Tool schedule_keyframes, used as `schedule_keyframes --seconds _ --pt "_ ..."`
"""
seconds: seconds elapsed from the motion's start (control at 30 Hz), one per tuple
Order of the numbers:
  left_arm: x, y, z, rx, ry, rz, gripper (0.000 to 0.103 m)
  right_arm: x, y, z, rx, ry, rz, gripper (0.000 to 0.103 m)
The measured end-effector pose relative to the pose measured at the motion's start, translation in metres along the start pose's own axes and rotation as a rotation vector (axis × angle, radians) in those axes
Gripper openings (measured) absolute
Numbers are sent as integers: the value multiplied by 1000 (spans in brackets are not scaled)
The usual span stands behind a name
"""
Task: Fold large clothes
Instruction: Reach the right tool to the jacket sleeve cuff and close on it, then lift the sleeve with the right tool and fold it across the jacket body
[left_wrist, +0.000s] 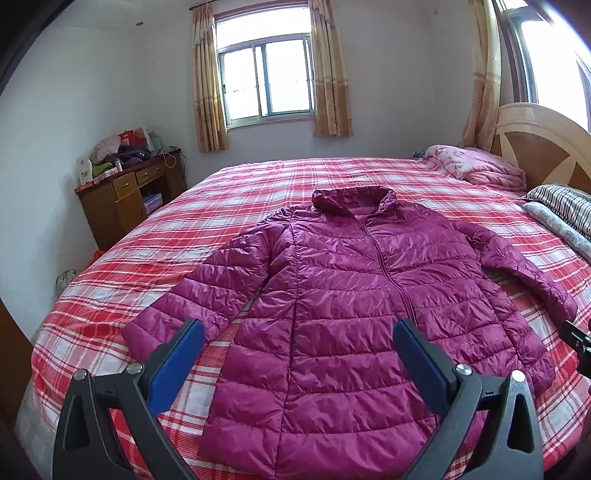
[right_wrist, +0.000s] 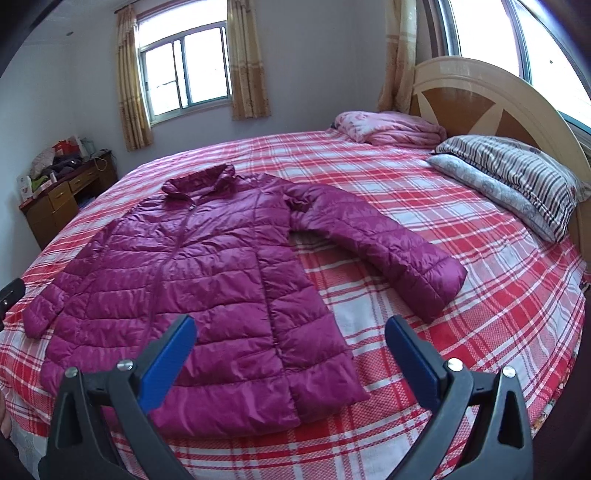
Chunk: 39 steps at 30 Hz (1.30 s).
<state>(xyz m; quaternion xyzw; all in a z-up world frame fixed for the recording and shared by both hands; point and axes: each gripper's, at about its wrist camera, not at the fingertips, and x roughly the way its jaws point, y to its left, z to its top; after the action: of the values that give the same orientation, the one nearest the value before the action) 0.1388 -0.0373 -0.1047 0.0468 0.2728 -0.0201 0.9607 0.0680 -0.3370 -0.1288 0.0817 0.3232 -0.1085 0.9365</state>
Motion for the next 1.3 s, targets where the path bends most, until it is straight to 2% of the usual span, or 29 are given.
schedule_keyframes --seconds 0.13,0.23,0.4,0.53,0.67,0.73,0.77,0.8,0.9,0.97,1.1,1.3 --pt "35 -8 6 24 -17 16 102 24 -24 5 25 35 -52 103" --pt "64 -6 12 32 -29 69 102 39 -55 12 105 53 -69 103" --pt "114 4 14 -8 40 105 102 56 -109 18 286 85 -88 103" --pt "137 8 10 -27 70 127 102 68 -130 23 346 91 -91 97" --pt "151 15 6 -41 94 149 102 89 -145 25 390 130 -69 83" --pt "155 20 4 -44 96 164 102 98 -152 24 433 153 -48 80" --pt "156 23 3 -45 99 173 102 103 -154 24 445 165 -41 73" --pt "158 26 3 -49 101 179 102 107 -154 24 442 174 -32 59" --pt "165 34 4 -64 119 186 102 113 -151 27 401 186 -16 30" --pt "170 39 7 -67 119 193 102 114 -151 29 389 184 0 18" --pt "180 46 16 -58 109 212 102 113 -162 39 377 154 -60 13" --pt "196 60 20 -111 142 188 102 100 -169 74 320 75 -169 13"
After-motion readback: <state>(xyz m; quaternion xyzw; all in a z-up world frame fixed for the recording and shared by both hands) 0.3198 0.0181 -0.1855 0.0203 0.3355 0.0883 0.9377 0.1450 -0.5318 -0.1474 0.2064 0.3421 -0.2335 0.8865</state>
